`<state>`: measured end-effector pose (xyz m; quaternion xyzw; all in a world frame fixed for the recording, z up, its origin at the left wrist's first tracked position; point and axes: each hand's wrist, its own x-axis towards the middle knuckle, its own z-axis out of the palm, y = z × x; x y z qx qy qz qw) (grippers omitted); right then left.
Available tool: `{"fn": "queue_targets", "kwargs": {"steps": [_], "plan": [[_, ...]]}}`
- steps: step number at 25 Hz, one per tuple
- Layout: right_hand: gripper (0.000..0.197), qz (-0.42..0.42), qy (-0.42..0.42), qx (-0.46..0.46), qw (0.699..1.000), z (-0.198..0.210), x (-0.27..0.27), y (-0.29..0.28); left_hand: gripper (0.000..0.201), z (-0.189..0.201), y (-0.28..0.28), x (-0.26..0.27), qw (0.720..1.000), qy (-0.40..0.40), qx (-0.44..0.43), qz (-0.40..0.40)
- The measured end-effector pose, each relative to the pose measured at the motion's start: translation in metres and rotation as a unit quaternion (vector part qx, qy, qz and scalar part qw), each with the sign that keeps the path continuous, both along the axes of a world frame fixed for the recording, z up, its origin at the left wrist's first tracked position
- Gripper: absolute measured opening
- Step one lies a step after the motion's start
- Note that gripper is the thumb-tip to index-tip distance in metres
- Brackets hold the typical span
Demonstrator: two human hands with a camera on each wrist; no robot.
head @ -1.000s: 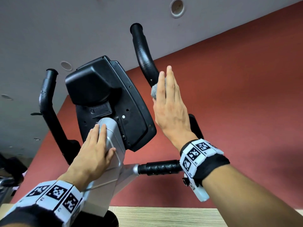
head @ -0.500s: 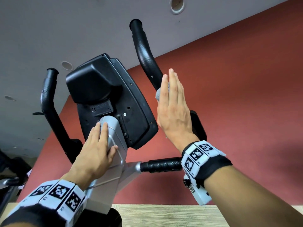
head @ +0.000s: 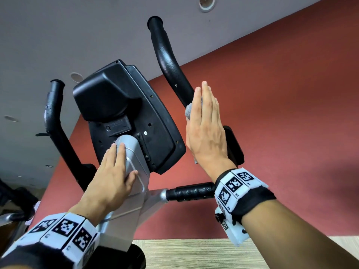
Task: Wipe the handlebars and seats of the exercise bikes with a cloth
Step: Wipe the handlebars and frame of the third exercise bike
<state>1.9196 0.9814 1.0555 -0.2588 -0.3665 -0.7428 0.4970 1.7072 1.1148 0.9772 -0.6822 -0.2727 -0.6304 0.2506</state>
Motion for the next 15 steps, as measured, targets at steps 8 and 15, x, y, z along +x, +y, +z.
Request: {"fn": "queue_targets", "kwargs": {"steps": [8,15], "plan": [[0.077,0.010,0.094,-0.072,0.993,-0.077,0.070,0.038,0.083,0.001,-0.001,-0.001,1.000,0.005,-0.001,0.001],[0.072,0.114,0.031,-0.112,0.987,-0.030,0.044,0.015,0.084,0.001,-0.002,-0.003,1.000,0.001,-0.009,0.000]]}}
